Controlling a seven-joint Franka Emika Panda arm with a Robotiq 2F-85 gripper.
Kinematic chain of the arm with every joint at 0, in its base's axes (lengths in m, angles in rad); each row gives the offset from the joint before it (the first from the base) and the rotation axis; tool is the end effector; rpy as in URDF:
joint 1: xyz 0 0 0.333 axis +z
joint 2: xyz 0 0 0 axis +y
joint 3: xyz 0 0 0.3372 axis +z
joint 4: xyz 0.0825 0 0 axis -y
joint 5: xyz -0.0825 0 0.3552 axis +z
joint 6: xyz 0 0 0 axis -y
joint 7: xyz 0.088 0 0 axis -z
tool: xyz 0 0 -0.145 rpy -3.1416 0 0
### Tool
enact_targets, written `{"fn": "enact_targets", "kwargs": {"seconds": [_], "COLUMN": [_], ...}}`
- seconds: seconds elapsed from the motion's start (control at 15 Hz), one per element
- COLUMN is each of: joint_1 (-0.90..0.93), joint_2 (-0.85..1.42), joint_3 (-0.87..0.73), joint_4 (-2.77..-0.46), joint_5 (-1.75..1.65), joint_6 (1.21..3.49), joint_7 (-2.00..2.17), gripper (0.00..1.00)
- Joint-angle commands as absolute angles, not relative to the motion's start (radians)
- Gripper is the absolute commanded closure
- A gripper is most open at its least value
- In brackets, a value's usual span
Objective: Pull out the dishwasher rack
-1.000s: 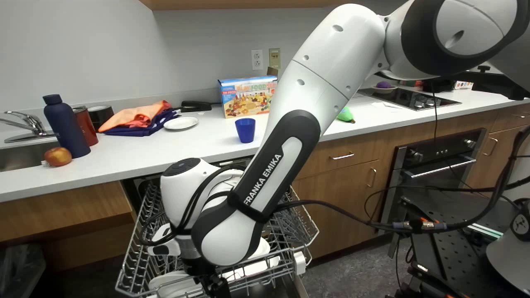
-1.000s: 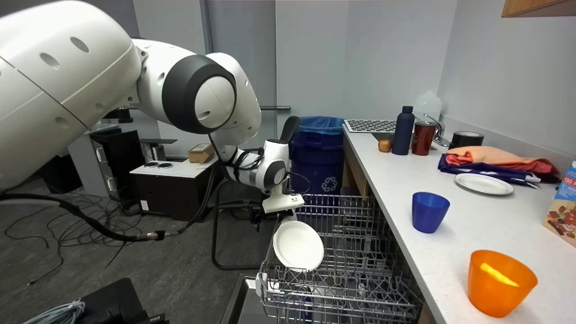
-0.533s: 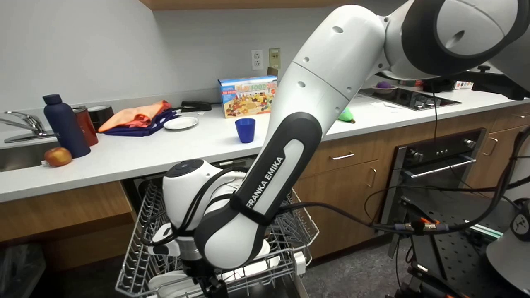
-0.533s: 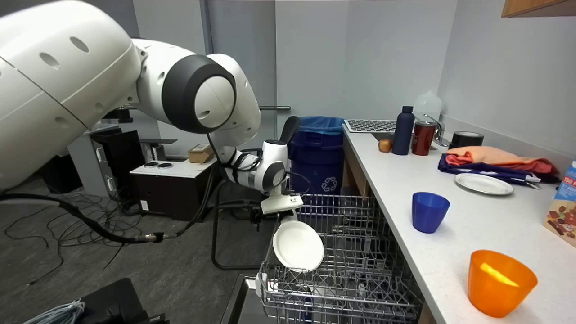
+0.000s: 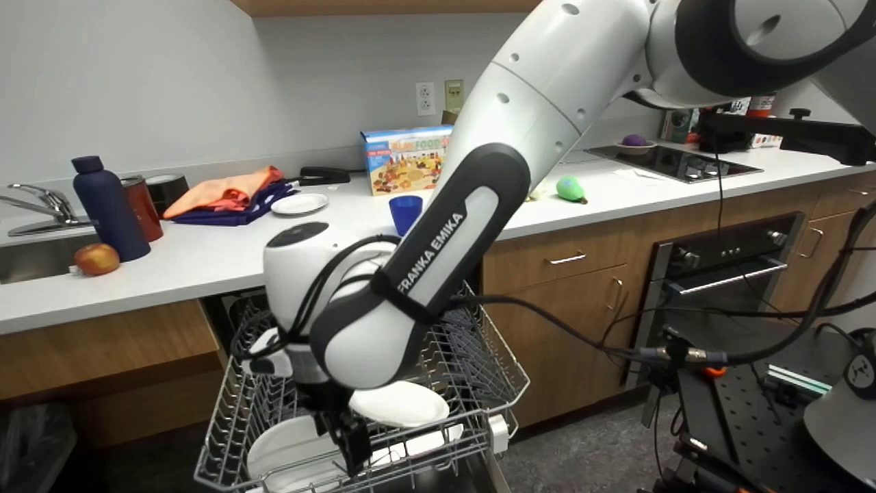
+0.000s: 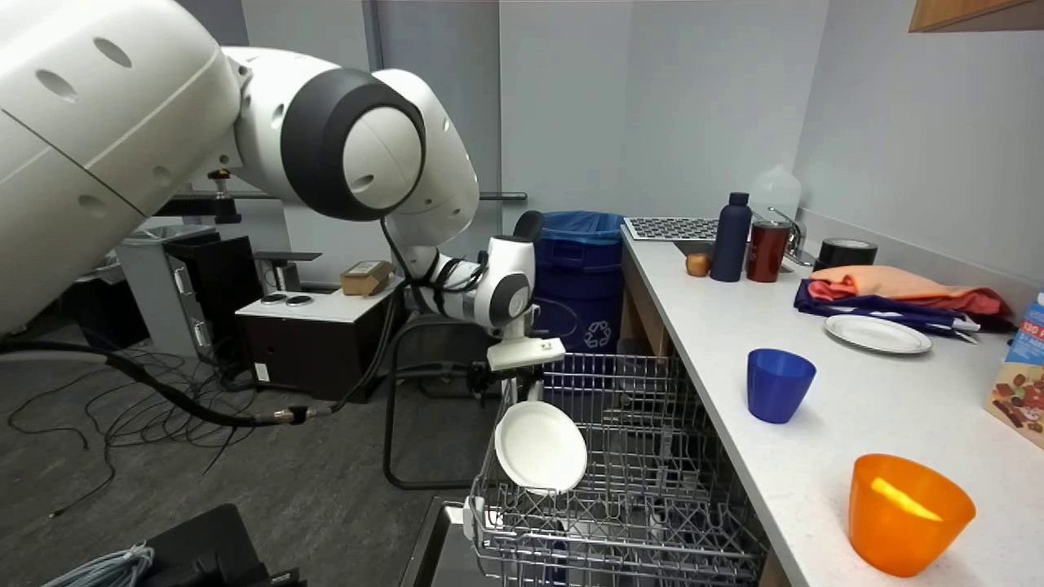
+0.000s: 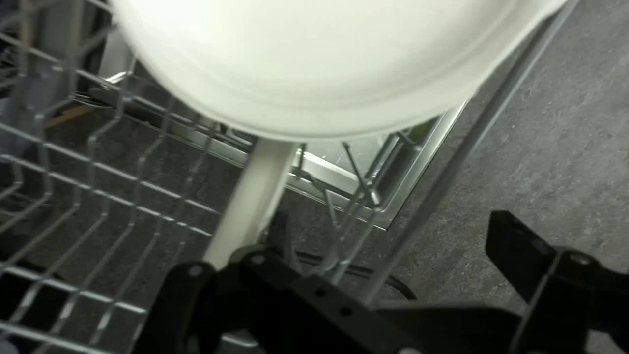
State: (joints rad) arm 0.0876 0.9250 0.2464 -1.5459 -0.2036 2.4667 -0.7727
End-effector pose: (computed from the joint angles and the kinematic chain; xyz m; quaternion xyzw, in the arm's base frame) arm 0.6666 0.2022 0.1117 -0.8340 -0.5506 -0.0214 0.0291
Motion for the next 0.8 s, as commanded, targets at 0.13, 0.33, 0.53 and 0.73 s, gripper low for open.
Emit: {"fn": "enact_targets", "kwargs": {"seconds": [0.13,0.33,0.53,0.73], "joint_1": [0.025,-0.006,-0.025,-0.032], "joint_2": [0.806,0.769,0.724,0.683], "joint_3": [0.187,0.198,0.220,0.242], "joint_4": [-1.470,-1.454,-1.466,-1.478], "joint_5": [-0.186,-0.157,-0.110,-0.059], "joint_6": [2.328,2.325,2.341,2.344], "joint_7": [-0.784,-0.804,-0.817,-0.831], "gripper": [0.00,0.00,0.00,0.00]}}
